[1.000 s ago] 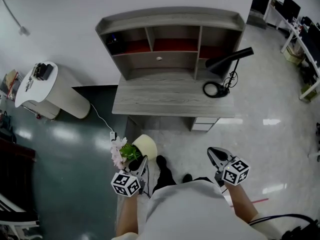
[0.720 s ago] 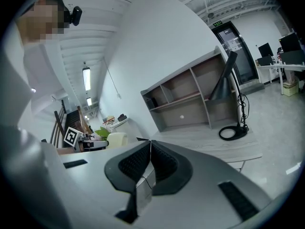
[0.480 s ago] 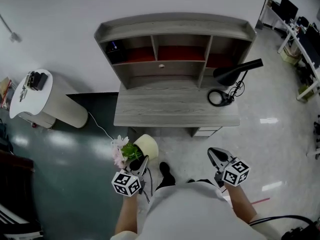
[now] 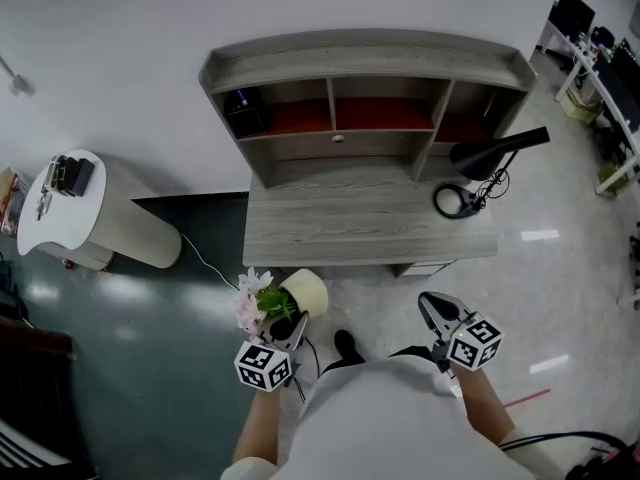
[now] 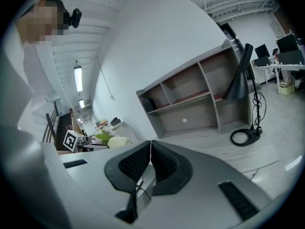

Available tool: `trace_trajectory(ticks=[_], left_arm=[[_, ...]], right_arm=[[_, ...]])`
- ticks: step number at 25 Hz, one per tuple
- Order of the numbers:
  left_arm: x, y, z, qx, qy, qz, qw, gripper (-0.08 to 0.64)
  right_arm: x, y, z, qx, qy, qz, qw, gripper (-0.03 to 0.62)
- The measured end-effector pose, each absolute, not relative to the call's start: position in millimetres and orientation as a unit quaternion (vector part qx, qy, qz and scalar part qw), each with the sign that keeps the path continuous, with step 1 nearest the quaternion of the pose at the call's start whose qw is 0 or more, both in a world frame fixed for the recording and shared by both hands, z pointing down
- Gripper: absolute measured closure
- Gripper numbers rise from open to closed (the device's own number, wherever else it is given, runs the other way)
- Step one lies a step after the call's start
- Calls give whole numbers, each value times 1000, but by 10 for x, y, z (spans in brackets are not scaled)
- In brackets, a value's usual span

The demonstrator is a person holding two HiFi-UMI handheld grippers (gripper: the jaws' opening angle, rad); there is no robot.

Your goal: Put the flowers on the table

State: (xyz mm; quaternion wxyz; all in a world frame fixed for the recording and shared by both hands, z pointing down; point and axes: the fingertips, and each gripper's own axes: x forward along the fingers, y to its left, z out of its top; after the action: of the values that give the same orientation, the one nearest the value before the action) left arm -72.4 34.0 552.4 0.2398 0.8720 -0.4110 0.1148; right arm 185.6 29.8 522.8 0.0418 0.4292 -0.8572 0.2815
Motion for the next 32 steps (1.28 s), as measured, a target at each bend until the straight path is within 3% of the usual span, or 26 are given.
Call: trace_trajectory(ticks=[11,32], left_arm=[[-1071,51,5615,879,-392,131,237,508],[-1047,-624,5827,859,-415,219,206,506]], right_arm=[[1364,42,5262,434,-854,284,38,572],[1219,-934,5398,357,-879,309,68,572]])
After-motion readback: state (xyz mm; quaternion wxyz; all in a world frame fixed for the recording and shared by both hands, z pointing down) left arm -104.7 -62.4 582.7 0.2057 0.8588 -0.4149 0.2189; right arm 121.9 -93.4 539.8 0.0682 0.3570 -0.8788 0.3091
